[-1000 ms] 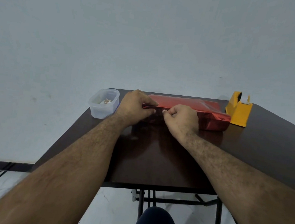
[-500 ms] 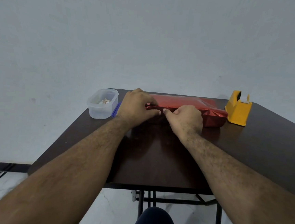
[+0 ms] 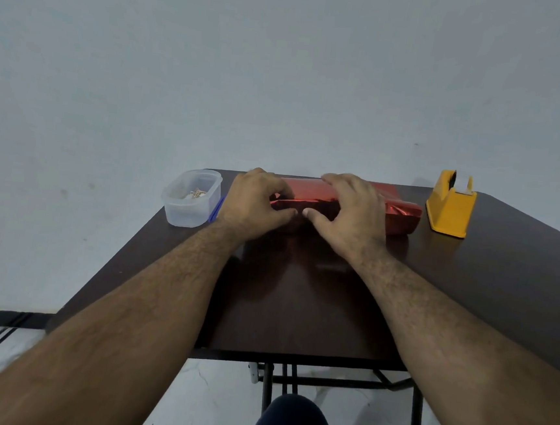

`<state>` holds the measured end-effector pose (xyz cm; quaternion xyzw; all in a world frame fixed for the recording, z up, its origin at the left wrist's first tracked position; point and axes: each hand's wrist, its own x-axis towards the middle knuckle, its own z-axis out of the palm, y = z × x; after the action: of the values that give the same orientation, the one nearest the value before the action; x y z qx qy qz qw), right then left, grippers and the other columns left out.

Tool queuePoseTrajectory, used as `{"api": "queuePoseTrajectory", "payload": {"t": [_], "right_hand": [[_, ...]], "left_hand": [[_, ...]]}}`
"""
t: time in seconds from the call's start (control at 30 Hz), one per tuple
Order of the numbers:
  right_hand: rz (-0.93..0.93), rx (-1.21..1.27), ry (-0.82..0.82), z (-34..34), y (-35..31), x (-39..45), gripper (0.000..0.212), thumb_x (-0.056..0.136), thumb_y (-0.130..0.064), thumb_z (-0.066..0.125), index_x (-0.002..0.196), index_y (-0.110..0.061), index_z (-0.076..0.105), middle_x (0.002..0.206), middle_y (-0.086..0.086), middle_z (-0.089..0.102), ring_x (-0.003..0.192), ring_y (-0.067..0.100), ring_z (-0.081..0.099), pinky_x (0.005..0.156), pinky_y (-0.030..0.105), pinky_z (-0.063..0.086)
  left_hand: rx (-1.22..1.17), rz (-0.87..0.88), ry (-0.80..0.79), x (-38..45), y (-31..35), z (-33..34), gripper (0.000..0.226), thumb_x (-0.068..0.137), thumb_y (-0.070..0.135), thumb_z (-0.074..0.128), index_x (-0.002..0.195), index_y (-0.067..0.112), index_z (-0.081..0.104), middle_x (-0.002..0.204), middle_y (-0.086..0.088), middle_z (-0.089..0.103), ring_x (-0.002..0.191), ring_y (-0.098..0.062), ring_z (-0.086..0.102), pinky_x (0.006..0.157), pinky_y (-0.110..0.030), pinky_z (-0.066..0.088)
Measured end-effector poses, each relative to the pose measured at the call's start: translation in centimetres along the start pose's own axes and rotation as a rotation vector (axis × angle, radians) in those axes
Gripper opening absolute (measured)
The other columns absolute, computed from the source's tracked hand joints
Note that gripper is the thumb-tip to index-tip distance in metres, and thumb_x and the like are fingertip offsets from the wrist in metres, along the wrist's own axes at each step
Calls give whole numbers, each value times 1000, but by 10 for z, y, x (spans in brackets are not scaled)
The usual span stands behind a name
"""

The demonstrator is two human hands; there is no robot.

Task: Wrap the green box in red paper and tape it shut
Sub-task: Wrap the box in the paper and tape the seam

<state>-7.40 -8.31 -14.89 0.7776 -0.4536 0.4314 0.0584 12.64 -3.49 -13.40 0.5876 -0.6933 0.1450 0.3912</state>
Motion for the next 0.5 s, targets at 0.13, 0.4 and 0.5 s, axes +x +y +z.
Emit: {"api": "queuePoseTrajectory", "payload": {"t": [0.13,0.4,0.5], "right_hand": [[-28,-43,-42,7,6,5,53,84,-61,75,128,-33,71,129,-14,69,127,15,59,115,43,36],[-1,-11,-33,2,9,1,48,80,-27,75,128,-25,72,126,-7,73,125,17,62,124,41,28],[75,18,28,-3,14,0,58,76,-32,73,133,-20,66,134,-1,68,133,23,56,121,48,37]], "left_hand": [[26,-4,-12,1,-1,2,25,78,40,88,99,28,80,87,17,65,92,-11,54,87,-38,48],[-33,-13,-57,-2,-4,-1,46,68,36,74,112,25,77,103,12,70,104,-17,58,97,-42,50],[-165,-94,-11,-4,-1,-3,64,73,40,72,135,22,67,132,3,66,123,-19,54,105,-35,44]]}}
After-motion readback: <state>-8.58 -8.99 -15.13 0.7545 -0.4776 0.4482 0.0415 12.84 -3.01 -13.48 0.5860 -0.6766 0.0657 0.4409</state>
